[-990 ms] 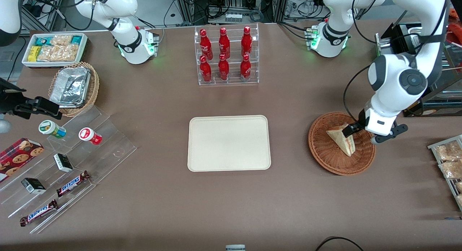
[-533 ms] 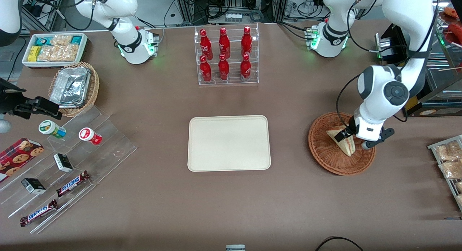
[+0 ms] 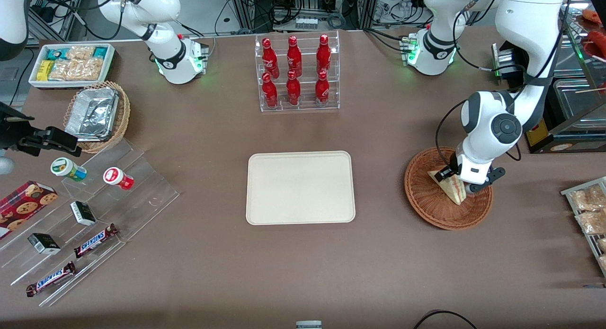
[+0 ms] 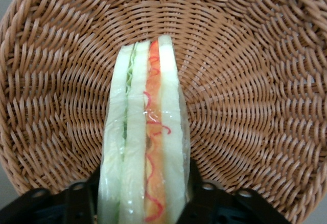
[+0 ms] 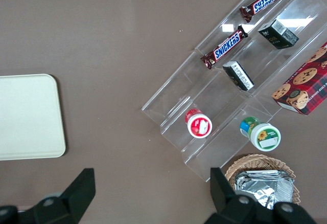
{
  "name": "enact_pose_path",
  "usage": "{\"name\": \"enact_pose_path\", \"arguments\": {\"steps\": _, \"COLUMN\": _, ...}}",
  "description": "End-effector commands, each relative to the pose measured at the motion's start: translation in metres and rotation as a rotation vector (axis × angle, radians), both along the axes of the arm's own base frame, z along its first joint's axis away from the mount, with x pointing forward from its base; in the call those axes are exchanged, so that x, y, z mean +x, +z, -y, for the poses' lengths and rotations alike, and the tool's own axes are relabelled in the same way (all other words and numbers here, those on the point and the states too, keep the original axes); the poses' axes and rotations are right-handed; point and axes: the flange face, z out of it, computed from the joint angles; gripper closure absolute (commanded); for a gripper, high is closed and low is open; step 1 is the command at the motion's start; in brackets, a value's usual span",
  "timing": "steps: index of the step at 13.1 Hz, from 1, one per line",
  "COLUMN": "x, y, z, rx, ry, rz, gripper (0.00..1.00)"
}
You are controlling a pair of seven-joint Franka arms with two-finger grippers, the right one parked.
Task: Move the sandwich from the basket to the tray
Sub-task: 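Close the left gripper on the sandwich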
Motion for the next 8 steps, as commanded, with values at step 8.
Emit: {"name": "enact_pose_path", "arguments": {"steps": 8, "x": 0.022, "y": 0.099, "z": 0.038, "rx": 0.091, "ry": -0.162, "rz": -0.031, "gripper": 1.00}}
